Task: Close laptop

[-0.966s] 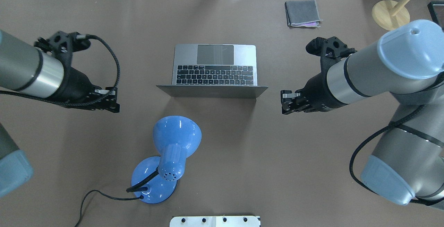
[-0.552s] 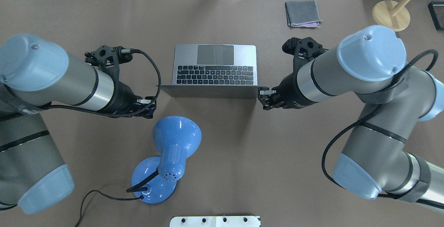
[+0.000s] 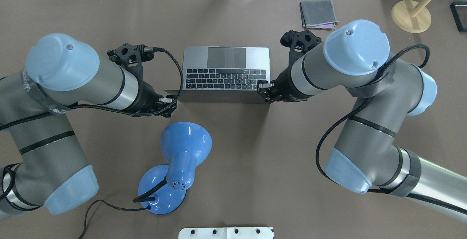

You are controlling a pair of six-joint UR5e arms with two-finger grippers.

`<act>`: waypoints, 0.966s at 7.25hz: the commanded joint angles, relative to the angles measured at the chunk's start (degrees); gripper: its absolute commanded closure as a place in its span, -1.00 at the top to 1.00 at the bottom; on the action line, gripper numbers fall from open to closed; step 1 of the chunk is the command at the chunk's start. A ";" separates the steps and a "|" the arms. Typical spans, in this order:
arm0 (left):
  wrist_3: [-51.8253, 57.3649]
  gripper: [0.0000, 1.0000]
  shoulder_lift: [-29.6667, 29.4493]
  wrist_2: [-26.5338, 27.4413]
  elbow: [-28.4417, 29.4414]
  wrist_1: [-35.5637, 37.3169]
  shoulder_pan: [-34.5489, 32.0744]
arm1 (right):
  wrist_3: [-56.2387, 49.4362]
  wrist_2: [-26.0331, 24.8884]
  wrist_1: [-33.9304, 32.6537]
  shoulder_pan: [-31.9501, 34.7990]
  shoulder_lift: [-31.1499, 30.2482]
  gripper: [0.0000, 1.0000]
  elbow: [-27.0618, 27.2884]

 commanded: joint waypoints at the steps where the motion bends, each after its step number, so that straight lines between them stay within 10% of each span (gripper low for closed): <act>1: 0.14 -1.00 -1.96 2.19 1.85 -0.07 0.06 | -0.32 -0.47 0.04 0.87 0.33 -1.00 -0.52; 7: 0.49 -1.00 -4.77 11.58 4.83 -4.63 -0.29 | -0.67 -2.05 -0.05 3.85 4.28 -1.00 -4.47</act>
